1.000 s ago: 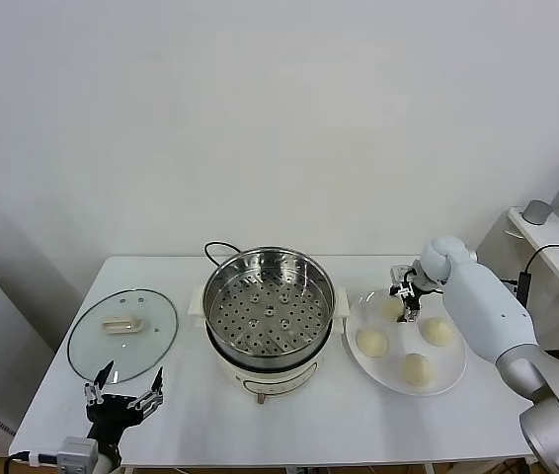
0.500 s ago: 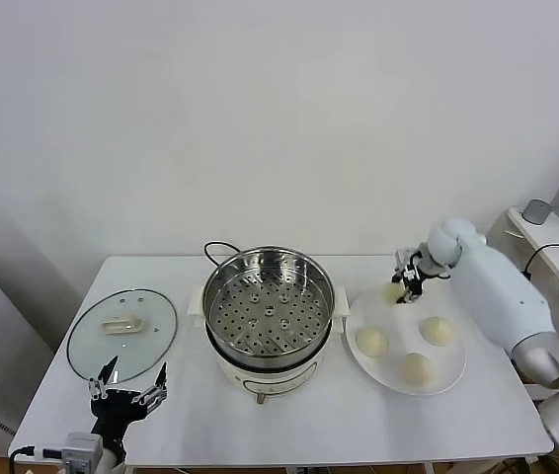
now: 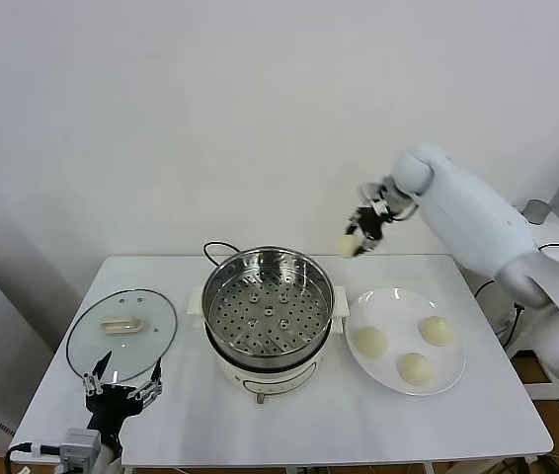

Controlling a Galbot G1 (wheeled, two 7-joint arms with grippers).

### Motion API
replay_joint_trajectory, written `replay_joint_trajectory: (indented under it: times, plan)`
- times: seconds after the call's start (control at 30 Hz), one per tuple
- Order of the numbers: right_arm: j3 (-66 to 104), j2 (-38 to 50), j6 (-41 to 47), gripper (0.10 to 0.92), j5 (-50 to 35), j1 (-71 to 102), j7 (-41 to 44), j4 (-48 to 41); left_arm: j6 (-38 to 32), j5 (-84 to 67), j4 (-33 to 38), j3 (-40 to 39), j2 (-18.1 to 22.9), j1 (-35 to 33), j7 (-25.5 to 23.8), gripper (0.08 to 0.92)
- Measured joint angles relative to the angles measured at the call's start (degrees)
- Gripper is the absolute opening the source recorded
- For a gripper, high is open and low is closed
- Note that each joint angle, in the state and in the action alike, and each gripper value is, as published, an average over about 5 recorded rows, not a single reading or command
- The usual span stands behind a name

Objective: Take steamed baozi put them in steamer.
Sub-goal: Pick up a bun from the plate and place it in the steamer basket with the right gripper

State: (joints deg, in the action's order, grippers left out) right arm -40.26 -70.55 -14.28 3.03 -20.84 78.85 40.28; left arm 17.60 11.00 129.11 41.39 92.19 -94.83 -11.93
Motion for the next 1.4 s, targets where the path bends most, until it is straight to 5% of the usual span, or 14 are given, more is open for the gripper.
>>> replay_joint_trajectory:
  times: [0.23, 0.57, 1.4]
  plan:
    - [-5.26, -4.97, -14.12, 0.501, -3.4, -2.66, 2.41, -1.01, -0.04, 0.01, 0.11, 0.62, 0.0, -0.32, 0.21, 0.823]
    - [-6.48, -8.36, -26.88, 0.501, 4.31, -1.68, 2.05, 4.13, -0.06, 0.21, 0.01, 0.43, 0.0, -0.28, 0.25, 0.823]
    - [-1.51, -15.49, -32.93, 0.501, 27.27, 5.61, -9.13, 1.9, -0.06, 0.31, -0.47, 0.36, 0.0, -0.16, 0.35, 0.823]
